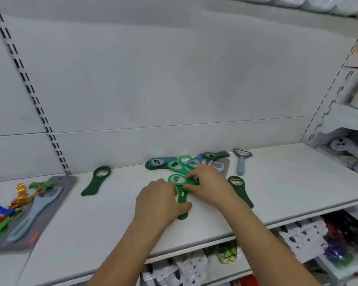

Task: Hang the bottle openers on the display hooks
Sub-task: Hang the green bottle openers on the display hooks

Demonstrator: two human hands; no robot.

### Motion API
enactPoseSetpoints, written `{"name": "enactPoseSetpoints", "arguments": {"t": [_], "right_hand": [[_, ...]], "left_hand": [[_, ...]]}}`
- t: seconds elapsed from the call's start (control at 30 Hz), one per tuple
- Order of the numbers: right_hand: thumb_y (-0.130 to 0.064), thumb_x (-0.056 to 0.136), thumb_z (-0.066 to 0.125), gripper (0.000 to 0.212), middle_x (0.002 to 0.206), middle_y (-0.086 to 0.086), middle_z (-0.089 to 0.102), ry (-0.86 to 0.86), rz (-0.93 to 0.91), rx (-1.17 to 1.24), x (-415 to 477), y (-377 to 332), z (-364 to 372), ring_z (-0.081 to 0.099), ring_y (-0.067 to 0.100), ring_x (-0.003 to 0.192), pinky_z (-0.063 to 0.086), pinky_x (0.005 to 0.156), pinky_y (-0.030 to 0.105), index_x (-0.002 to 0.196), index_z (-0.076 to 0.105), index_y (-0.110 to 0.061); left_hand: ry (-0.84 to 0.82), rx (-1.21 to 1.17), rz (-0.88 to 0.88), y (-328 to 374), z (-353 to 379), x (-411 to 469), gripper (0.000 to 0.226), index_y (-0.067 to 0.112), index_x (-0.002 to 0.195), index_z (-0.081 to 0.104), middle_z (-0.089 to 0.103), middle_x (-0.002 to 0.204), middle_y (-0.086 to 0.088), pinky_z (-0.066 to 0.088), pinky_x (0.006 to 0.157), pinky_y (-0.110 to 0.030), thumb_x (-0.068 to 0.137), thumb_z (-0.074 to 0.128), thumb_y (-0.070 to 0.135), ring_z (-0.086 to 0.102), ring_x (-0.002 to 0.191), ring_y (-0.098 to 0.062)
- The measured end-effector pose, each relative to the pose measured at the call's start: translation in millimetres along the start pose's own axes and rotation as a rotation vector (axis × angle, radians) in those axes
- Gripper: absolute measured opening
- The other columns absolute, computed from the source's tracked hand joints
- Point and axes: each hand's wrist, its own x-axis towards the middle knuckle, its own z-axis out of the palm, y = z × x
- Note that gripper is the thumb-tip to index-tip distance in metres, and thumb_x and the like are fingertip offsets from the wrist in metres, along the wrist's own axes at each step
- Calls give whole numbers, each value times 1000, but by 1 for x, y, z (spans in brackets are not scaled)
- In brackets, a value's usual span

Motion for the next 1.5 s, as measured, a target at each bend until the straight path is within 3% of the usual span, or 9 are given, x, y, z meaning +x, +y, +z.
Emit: {"name": "enactPoseSetpoints", "arguments": {"t": [0.13, 0.33, 0.47, 0.57, 0.7, 0.93, 1.2, 1.37, 1.5], "right_hand": [[-35, 92, 65, 27, 112, 4, 67, 3, 23, -95, 10, 1, -1, 60, 22, 105, 52, 87, 37, 113, 73, -20], [-23, 100, 52, 21, 96, 4, 72, 56, 60, -87, 16, 6, -2, 64, 23, 90, 53, 76, 36, 99, 70, -13], [-11, 100, 54, 15, 87, 5, 71, 180, 160, 601, 6, 9, -7, 73, 18, 69, 55, 63, 37, 93, 68, -10], [-1, 98, 57, 13, 91, 13, 75, 60, 220, 1156, -9, 0, -11, 76, 27, 74, 62, 59, 34, 106, 67, -2], [10, 91, 60, 22, 87, 16, 75, -76, 176, 1450, -26, -11, -7, 75, 38, 79, 61, 59, 33, 111, 62, 1], [12, 92, 56, 23, 89, 15, 76, -332, 54, 1552, -57, -57, 12, 75, 37, 79, 64, 65, 37, 108, 65, -2], [7, 89, 65, 23, 95, 19, 77, -663, -153, 1428, -108, -171, 56, 75, 34, 90, 62, 78, 38, 109, 68, -2], [11, 84, 68, 25, 89, 17, 77, -824, -279, 1380, -146, -251, 95, 75, 29, 84, 61, 80, 36, 103, 70, -5], [17, 83, 64, 27, 86, 18, 76, -945, -321, 1366, -185, -314, 130, 75, 24, 75, 62, 72, 29, 102, 69, -2]], "left_hand": [[-27, 24, -35, -13, -8, 7, 29, 26, 104, 70, 63, 104, 4, 51, 78, -30, 79, 63, 38, 59, 101, -19], [-144, -126, -120, -28, -18, 16, 28, 28, 101, 63, 63, 98, 9, 56, 75, -30, 73, 68, 29, 64, 87, -14], [-231, -339, -100, -43, -22, 13, 31, 33, 108, 65, 66, 87, 12, 58, 70, -29, 79, 74, 30, 66, 75, -6], [-144, -428, -103, -50, -22, -1, 9, 33, 95, 73, 69, 81, 6, 54, 60, -25, 85, 73, 32, 61, 64, -7], [30, -754, -254, -62, -25, -40, 5, 24, 92, 74, 68, 75, 0, 52, 52, -24, 90, 71, 21, 61, 60, -11], [339, -1110, -539, -95, -30, -142, 10, 5, 96, 71, 74, 91, -21, 60, 80, -43, 87, 72, 3, 71, 74, -25], [725, -1055, -709, -140, -43, -280, 11, 12, 97, 76, 78, 88, -9, 59, 77, -35, 86, 75, 9, 73, 82, -23], [933, -1051, -772, -170, -44, -357, 14, 9, 95, 75, 77, 79, -7, 54, 59, -17, 87, 71, -2, 70, 66, -11], [984, -1010, -837, -205, -38, -420, 18, 11, 93, 76, 77, 83, -9, 60, 72, -32, 84, 72, -5, 69, 73, -14]]}}
